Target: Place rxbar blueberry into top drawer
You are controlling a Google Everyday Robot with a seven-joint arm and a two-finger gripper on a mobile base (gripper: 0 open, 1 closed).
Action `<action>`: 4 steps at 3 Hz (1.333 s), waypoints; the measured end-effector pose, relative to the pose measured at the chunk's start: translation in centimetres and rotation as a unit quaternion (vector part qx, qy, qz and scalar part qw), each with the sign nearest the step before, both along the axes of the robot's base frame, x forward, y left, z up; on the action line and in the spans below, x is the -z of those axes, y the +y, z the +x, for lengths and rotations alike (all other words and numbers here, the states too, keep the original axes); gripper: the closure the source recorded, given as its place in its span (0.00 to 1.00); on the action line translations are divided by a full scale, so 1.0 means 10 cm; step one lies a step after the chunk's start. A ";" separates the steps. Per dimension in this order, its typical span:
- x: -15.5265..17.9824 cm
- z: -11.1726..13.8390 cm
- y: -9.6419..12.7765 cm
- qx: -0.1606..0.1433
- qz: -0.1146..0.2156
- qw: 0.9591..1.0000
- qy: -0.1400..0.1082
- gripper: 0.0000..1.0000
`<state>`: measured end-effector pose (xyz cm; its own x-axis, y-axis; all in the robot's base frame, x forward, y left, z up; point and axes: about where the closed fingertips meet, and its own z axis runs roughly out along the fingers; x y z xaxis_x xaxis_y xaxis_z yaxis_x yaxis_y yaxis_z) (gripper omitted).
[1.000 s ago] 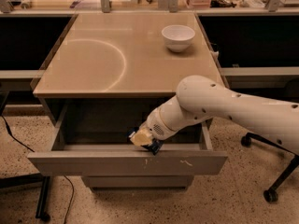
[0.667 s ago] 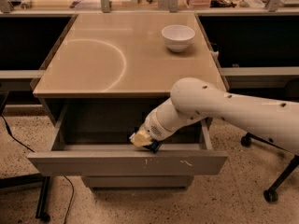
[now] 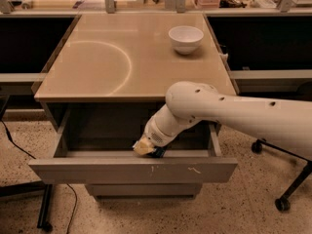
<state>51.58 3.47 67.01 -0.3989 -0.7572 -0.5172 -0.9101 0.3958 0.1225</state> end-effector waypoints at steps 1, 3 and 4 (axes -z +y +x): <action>0.17 -0.03 -0.14 -0.005 -0.024 1.000 0.016 1.00; 0.17 -0.03 -0.14 -0.005 -0.025 1.000 0.016 0.58; 0.19 -0.03 -0.20 -0.007 -0.005 1.000 0.017 0.35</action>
Offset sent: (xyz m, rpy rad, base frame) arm -0.0030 -0.0122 -0.0152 -0.0430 0.0288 0.0091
